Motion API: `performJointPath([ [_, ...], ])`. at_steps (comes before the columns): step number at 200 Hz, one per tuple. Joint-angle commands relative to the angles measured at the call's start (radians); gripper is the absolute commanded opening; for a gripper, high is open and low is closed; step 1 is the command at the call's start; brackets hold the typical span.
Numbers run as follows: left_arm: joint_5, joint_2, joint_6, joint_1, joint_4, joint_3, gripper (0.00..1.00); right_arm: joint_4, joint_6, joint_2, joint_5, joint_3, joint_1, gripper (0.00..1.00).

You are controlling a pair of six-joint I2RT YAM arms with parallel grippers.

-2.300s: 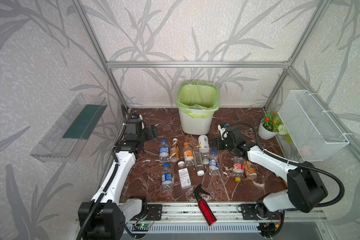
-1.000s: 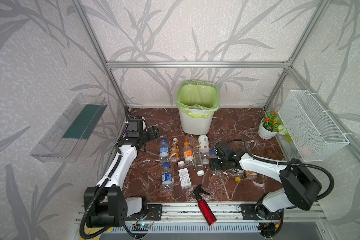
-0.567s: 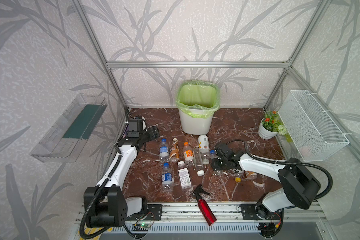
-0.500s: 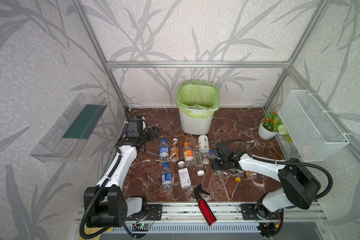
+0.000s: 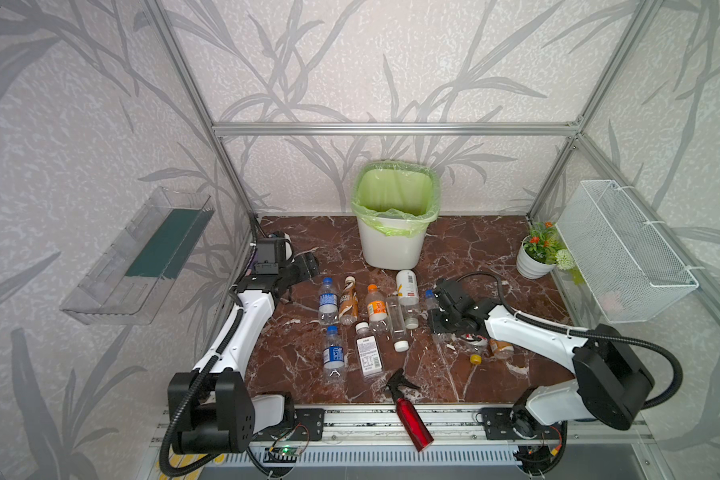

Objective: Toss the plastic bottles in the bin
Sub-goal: 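Lift the blue-cap bottle with the right gripper over the bin and release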

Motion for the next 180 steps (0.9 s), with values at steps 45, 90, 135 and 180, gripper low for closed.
performJointPath([
  [45, 0.045, 0.003, 0.022, 0.005, 0.033, 0.009, 0.88, 0.196, -0.137, -0.396, 0.215, -0.149, -0.025, 0.44],
  [90, 0.061, 0.004, 0.027, -0.021, 0.054, -0.013, 0.88, 0.268, -0.298, -0.692, 0.294, -0.218, -0.027, 0.44],
  [135, -0.035, -0.055, 0.002, -0.102, 0.037, -0.038, 0.87, 0.456, -0.492, -0.718, 0.295, -0.153, -0.060, 0.45],
  [180, -0.107, -0.148, -0.056, -0.150, 0.021, -0.103, 0.87, 0.545, -0.433, -0.127, -0.115, 0.510, -0.203, 0.41],
])
